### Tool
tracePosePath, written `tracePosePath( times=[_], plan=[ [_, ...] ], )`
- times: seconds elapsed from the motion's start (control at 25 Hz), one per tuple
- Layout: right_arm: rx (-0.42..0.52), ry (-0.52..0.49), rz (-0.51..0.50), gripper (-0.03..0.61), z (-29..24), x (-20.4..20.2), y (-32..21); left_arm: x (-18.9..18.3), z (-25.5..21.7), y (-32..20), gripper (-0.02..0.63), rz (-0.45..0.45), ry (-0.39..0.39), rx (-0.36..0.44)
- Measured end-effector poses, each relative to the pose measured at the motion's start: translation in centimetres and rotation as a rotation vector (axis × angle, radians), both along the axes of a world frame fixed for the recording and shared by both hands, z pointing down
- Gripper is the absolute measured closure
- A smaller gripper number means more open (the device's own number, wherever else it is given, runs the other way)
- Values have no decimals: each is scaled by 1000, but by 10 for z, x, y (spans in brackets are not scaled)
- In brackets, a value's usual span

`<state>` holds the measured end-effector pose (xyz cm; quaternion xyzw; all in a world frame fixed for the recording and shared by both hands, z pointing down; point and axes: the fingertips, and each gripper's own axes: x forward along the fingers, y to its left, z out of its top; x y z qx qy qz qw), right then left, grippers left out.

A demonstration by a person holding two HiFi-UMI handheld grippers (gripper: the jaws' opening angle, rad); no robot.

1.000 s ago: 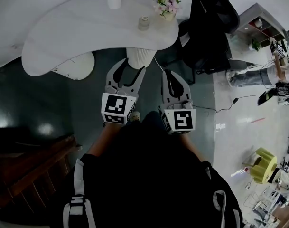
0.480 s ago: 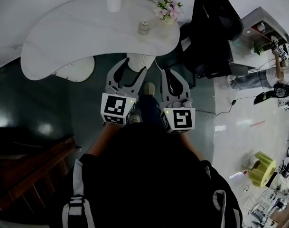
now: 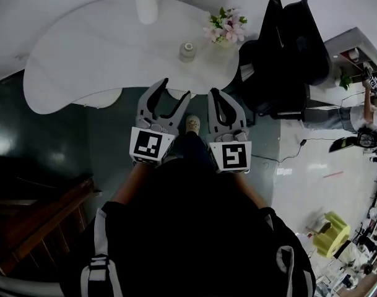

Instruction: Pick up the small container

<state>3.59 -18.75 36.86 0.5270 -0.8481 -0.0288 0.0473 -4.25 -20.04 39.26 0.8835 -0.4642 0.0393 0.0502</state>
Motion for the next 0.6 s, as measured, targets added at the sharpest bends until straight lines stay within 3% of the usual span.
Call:
tracePosePath(
  times=[0.2,0.36,0.6],
  plan=[
    [-38,6,-35,555,19,13,-45,11,11,-37,373,-10,-16,-18],
    [-129,51,-67,555,39,20,-72,16,25,-63,370,-31,-35,-36],
    [-160,42,-122,555,53,28,-109,27,46,-95,366,-56,-70,-62]
  ],
)
